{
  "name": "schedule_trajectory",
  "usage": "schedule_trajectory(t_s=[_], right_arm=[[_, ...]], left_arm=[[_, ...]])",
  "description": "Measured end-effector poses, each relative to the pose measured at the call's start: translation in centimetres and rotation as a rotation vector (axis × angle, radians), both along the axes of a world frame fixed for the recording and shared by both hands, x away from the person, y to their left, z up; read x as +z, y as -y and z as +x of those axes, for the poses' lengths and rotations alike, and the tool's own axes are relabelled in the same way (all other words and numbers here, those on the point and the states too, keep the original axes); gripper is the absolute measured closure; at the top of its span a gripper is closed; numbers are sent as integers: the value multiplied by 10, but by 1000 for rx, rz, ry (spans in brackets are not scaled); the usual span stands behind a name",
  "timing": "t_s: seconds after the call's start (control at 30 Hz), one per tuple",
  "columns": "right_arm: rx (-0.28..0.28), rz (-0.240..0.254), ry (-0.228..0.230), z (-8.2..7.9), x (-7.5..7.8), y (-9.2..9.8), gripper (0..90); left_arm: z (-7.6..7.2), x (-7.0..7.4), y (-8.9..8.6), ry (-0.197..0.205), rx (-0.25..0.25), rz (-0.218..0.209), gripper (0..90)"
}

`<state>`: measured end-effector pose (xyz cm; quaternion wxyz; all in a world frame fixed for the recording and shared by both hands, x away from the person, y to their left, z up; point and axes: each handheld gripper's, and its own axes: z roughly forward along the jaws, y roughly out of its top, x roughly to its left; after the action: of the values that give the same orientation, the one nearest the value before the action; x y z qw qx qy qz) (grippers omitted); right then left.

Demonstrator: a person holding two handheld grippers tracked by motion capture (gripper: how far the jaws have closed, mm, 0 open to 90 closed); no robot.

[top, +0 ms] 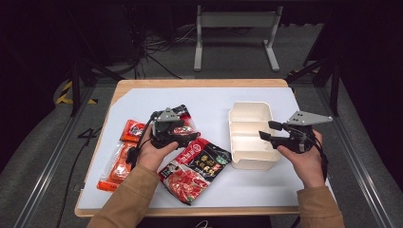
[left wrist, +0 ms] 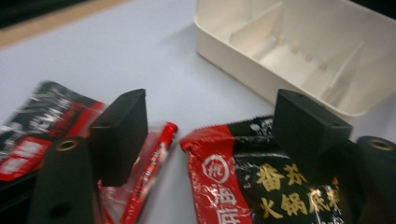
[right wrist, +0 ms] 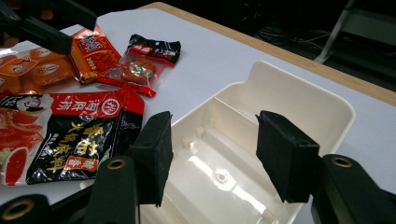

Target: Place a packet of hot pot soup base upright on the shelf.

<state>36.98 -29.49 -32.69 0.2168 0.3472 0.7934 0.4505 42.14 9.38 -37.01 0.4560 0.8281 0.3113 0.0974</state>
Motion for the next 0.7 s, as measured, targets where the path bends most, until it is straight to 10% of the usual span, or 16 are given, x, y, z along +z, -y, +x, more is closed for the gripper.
schedule_trajectory(t_s=[0.7], right_arm=[[25, -18, -11, 3, -5, -9, 436]], left_arm=[[16, -45, 18, -154, 3, 125, 382]])
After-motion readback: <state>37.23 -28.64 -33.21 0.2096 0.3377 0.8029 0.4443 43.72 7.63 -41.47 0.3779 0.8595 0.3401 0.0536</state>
